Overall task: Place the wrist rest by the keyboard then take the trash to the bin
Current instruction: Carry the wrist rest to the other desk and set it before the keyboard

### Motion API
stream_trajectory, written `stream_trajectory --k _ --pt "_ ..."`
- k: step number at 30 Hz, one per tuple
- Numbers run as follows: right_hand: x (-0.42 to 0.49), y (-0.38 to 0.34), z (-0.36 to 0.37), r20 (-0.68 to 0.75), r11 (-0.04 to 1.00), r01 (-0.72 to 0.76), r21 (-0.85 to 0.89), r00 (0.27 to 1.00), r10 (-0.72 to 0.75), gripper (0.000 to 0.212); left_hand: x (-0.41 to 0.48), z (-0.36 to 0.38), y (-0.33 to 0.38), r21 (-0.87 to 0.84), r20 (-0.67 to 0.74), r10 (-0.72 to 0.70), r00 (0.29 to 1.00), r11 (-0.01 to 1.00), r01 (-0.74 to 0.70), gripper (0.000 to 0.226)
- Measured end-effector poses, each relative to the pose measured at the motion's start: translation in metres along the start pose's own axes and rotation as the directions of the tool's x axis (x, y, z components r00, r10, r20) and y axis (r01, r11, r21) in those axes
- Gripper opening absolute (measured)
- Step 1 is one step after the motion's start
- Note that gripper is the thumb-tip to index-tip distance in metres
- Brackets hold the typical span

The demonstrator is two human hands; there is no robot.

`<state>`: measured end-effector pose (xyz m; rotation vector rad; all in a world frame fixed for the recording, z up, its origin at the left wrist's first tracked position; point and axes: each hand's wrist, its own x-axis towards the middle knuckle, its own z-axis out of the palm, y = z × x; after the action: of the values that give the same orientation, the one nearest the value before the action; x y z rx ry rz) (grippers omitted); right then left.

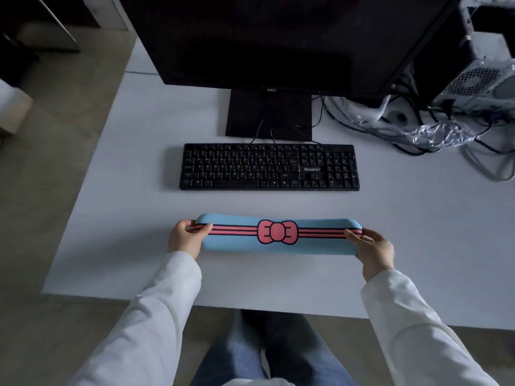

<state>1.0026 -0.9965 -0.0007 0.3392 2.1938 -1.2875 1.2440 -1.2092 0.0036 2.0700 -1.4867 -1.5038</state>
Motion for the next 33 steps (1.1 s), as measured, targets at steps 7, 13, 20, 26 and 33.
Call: stream_trajectory --k 7,13,20,26,33 --pt "0.007 0.004 0.007 -0.003 0.999 -0.005 -0.039 1.000 0.005 0.032 0.008 0.004 -0.003 0.036 -0.042 0.000 0.999 0.999 0.001 0.044" --pt "0.008 0.007 0.008 -0.029 0.997 -0.002 -0.081 1.000 -0.001 0.036 0.011 0.009 -0.002 0.098 -0.091 0.020 0.996 0.995 -0.011 0.045" --pt "0.012 0.007 0.009 -0.026 0.986 0.034 -0.161 0.999 -0.039 0.031 0.015 0.008 -0.003 0.150 -0.099 0.012 0.995 0.989 0.003 0.047" --pt "0.010 0.005 0.007 -0.060 0.974 0.094 -0.205 0.992 -0.108 0.038 0.012 0.004 -0.001 0.106 -0.143 0.067 0.987 0.993 -0.052 0.040" --pt "0.008 -0.004 0.006 -0.044 0.954 0.181 -0.237 0.979 -0.197 0.033 0.009 0.010 0.007 0.142 -0.121 0.193 0.974 0.974 -0.175 0.034"
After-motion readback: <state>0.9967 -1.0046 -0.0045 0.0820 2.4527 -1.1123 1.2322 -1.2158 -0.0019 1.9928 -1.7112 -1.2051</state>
